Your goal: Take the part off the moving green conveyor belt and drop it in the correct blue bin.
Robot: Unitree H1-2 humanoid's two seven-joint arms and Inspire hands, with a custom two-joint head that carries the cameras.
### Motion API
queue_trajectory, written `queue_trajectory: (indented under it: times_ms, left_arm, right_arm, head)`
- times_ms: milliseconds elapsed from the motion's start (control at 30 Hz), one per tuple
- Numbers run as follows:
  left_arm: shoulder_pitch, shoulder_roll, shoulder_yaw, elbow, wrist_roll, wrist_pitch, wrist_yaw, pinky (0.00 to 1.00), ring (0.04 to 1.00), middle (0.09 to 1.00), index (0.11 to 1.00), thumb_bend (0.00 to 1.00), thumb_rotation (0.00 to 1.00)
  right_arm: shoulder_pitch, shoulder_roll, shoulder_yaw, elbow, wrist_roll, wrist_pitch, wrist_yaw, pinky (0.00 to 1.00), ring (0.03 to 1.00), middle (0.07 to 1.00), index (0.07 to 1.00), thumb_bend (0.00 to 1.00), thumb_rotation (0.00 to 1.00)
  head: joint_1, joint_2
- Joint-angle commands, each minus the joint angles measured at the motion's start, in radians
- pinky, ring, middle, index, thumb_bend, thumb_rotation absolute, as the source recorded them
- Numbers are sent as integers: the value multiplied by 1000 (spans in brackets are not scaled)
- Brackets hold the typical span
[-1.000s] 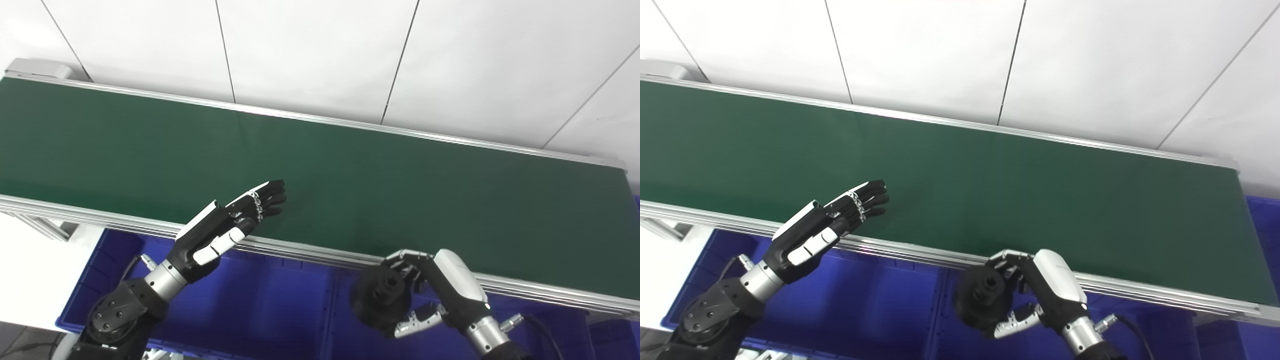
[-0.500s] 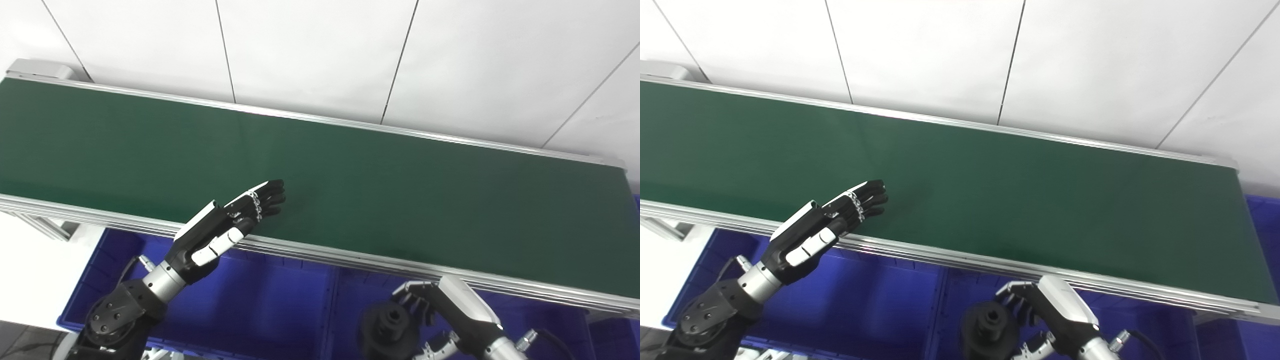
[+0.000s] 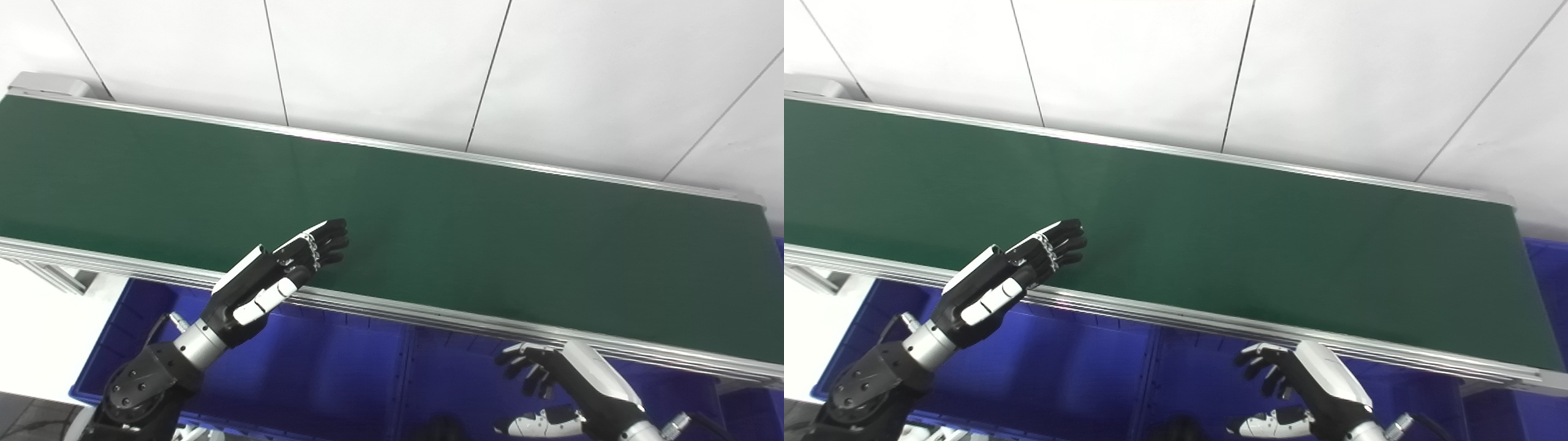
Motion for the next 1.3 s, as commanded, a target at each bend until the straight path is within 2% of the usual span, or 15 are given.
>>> queue_trajectory:
  times_ms: [0, 167, 267, 333, 500, 600, 700, 733, 767, 800, 833, 867, 900, 1067, 1267]
  left_arm:
    - [-19, 10, 8, -17, -19, -10, -4, 937, 953, 962, 930, 375, 701]
    - [-20, 10, 8, -11, -17, -13, -7, 938, 954, 963, 931, 362, 694]
    - [-19, 7, 8, -3, -12, -23, -8, 936, 953, 964, 932, 364, 703]
    - [-19, 7, 6, 1, 0, -32, -7, 928, 951, 965, 933, 361, 709]
    - [-18, 10, -1, 24, 21, -58, -15, 929, 954, 967, 937, 357, 660]
    - [-15, 12, -5, 32, 31, -75, -23, 927, 950, 959, 931, 342, 655]
    - [-14, 23, -10, 39, 53, -93, -30, 933, 959, 967, 937, 340, 687]
    - [-14, 29, -9, 44, 54, -100, -35, 933, 960, 968, 938, 341, 694]
    - [-15, 32, -8, 47, 53, -105, -40, 934, 960, 968, 937, 344, 697]
    - [-17, 41, -4, 50, 45, -102, -48, 934, 960, 968, 936, 346, 699]
    - [-18, 48, -1, 52, 35, -99, -55, 936, 961, 969, 935, 354, 700]
    - [-24, 58, 4, 64, 13, -101, -72, 937, 962, 970, 936, 355, 701]
    - [-30, 66, 9, 83, -9, -105, -89, 945, 967, 973, 937, 350, 703]
    - [-46, 82, 9, 129, -62, -78, -137, 967, 969, 968, 936, 411, 709]
    - [-43, 65, -19, 100, -41, -78, -141, 938, 955, 964, 934, 402, 665]
  right_arm:
    - [13, 33, -28, -14, 47, -95, -88, 449, 529, 648, 732, 729, 548]
    - [42, 103, -65, 33, 185, -250, -200, 466, 540, 635, 723, 680, 536]
    - [50, 123, -64, 47, 260, -307, -209, 558, 641, 724, 774, 641, 666]
    - [50, 131, -58, 59, 288, -335, -209, 678, 758, 815, 827, 611, 804]
    - [31, 174, -19, 112, 317, -396, -213, 814, 873, 910, 899, 558, 937]
    - [25, 211, 5, 119, 314, -384, -218, 849, 918, 955, 939, 546, 995]
    - [17, 244, 24, 125, 290, -379, -227, 880, 939, 971, 957, 535, 1000]
    - [13, 255, 30, 123, 274, -370, -231, 885, 942, 973, 960, 533, 1000]
    - [11, 262, 34, 121, 263, -364, -233, 900, 949, 977, 964, 525, 1000]
    - [7, 274, 41, 117, 245, -352, -238, 910, 953, 980, 966, 519, 1000]
    - [3, 284, 47, 113, 225, -344, -242, 917, 958, 984, 970, 509, 1000]
    - [-3, 297, 53, 113, 204, -336, -247, 922, 961, 987, 972, 503, 1000]
    - [-9, 310, 58, 117, 185, -330, -254, 927, 966, 990, 975, 506, 1000]
    - [-11, 334, 56, 131, 172, -344, -276, 937, 975, 992, 985, 497, 1000]
    - [39, 308, 31, 92, 190, -358, -290, 935, 973, 997, 983, 479, 993]
  head:
    - [0, 0]
    - [-3, -5]
    - [-4, -5]
    - [-5, -6]
    - [-12, -3]
    - [-45, 1]
    - [-72, 3]
    - [-118, 11]
    - [-118, 11]
    - [-226, 21]
    - [-250, 21]
    - [-345, 21]
    - [-376, 20]
    - [-346, 22]
    - [-270, 21]
